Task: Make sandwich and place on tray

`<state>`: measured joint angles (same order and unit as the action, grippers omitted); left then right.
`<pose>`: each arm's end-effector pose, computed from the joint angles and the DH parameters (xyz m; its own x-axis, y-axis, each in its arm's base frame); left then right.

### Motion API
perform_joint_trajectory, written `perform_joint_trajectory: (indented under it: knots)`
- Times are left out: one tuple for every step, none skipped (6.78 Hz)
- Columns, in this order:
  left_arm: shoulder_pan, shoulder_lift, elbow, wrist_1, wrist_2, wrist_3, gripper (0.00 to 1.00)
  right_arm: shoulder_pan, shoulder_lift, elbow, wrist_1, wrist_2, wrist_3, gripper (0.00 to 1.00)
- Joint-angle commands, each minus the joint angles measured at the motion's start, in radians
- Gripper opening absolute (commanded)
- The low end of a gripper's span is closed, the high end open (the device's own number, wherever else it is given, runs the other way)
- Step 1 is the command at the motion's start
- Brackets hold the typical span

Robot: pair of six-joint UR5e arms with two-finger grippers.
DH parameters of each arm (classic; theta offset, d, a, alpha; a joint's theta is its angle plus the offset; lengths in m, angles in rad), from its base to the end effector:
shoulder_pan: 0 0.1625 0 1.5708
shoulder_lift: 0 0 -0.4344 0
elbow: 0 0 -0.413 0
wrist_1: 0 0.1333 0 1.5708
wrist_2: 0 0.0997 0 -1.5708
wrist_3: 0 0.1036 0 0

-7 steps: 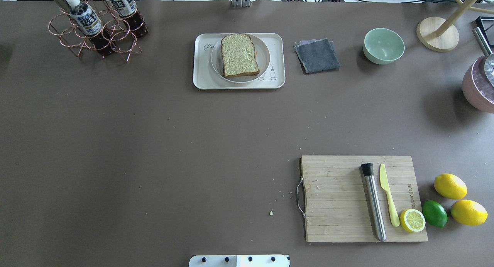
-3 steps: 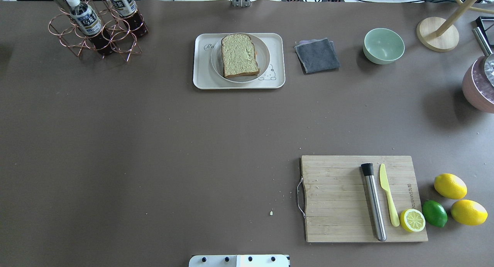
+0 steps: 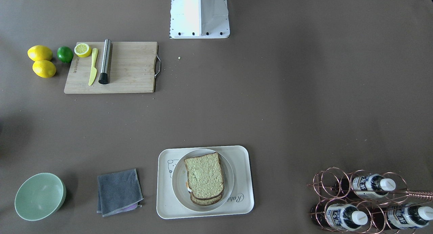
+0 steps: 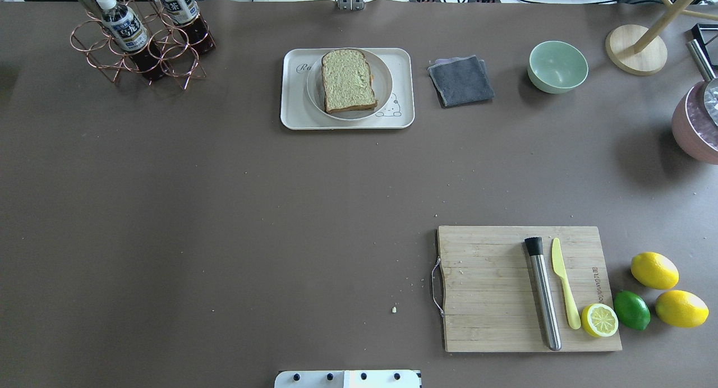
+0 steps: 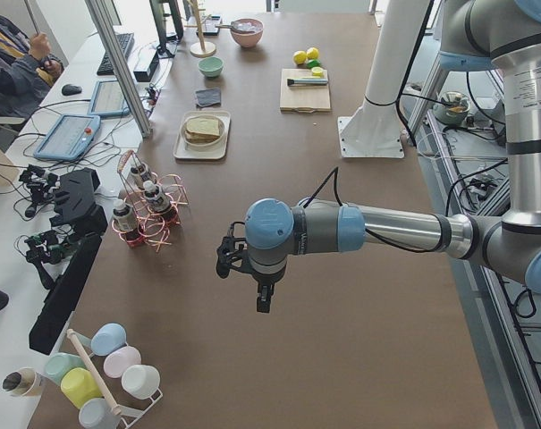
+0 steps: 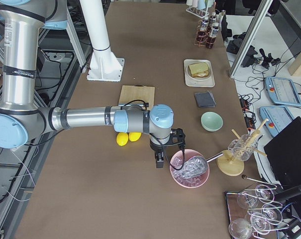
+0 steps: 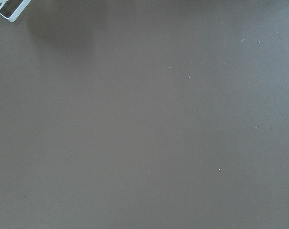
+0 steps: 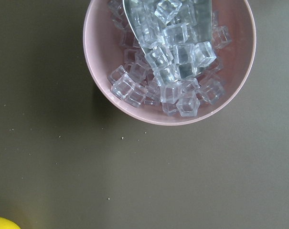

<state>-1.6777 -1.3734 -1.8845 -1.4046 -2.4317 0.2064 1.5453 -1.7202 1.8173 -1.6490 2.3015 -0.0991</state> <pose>-0.0994 -0.4130 0.6129 0.6522 0.0986 -0.7516 -0.0277 0.9939 0.1064 0.0527 -0.4490 0.6273 0.7380 -0.1303 0.6621 0.0990 0.9915 0.0848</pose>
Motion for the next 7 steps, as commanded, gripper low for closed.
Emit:
perform_joint_trajectory:
  knots:
    - [0.001,0.005,0.014,-0.031,0.002,0.001,0.97,-0.001,-0.016,0.017,0.0,0.004,0.001,1.0]
    - [0.001,0.004,0.016,-0.031,0.002,0.001,0.97,-0.001,-0.015,0.016,0.002,0.006,0.001,1.0]
    - [0.001,0.004,0.016,-0.031,0.002,-0.004,0.97,-0.001,-0.01,0.017,0.002,0.007,0.001,1.0]
    - [0.001,0.004,0.016,-0.031,0.002,-0.005,0.97,-0.001,-0.009,0.017,0.002,0.007,0.002,1.0]
    - [0.0,0.004,0.016,-0.031,0.0,-0.005,0.97,-0.001,-0.009,0.022,0.002,0.019,0.005,1.0]
    - [0.0,0.004,0.03,-0.033,0.0,-0.004,0.97,-0.001,-0.009,0.022,0.003,0.019,0.006,1.0]
    - [0.0,0.004,0.03,-0.034,0.0,-0.005,0.97,-0.001,-0.01,0.02,0.002,0.019,0.006,1.0]
